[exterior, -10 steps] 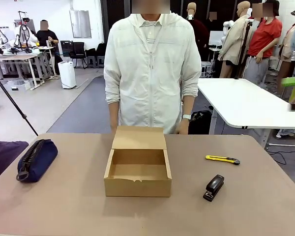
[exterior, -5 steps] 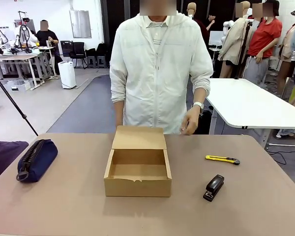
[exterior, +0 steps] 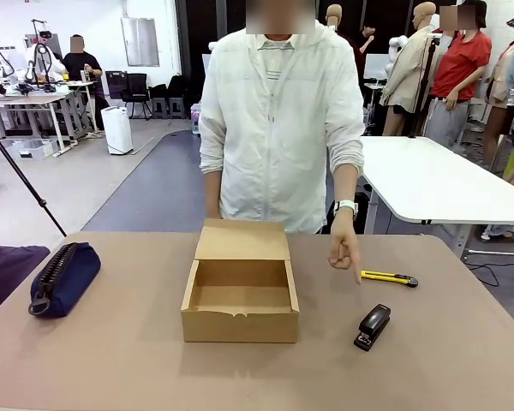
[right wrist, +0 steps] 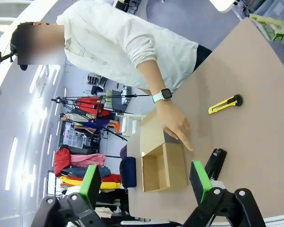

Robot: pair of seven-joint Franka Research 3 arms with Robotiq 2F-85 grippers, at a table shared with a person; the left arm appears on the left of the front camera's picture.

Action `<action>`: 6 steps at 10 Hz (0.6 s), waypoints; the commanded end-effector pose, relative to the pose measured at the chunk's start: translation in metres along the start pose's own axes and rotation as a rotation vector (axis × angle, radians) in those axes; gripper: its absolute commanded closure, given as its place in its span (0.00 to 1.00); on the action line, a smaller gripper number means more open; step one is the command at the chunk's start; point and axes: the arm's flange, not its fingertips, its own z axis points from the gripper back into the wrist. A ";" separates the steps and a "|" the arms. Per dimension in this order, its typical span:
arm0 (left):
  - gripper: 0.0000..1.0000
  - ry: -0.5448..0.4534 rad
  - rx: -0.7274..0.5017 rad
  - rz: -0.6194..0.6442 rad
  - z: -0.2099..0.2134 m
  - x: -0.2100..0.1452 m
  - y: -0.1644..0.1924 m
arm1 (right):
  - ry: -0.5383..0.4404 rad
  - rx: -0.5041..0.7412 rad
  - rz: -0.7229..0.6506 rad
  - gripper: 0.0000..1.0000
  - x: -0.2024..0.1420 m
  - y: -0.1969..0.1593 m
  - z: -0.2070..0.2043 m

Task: Pack the items into the box.
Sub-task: Pick up the item specified by the human and place it in the Mailer Box.

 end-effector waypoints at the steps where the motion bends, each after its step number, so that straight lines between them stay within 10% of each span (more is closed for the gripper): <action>1: 0.00 -0.005 -0.016 -0.013 -0.001 0.003 0.001 | -0.009 0.028 0.015 0.00 0.003 0.000 0.001; 6: 0.00 -0.005 -0.016 -0.013 -0.001 0.003 0.001 | 0.096 -0.099 0.027 0.00 0.005 0.008 -0.033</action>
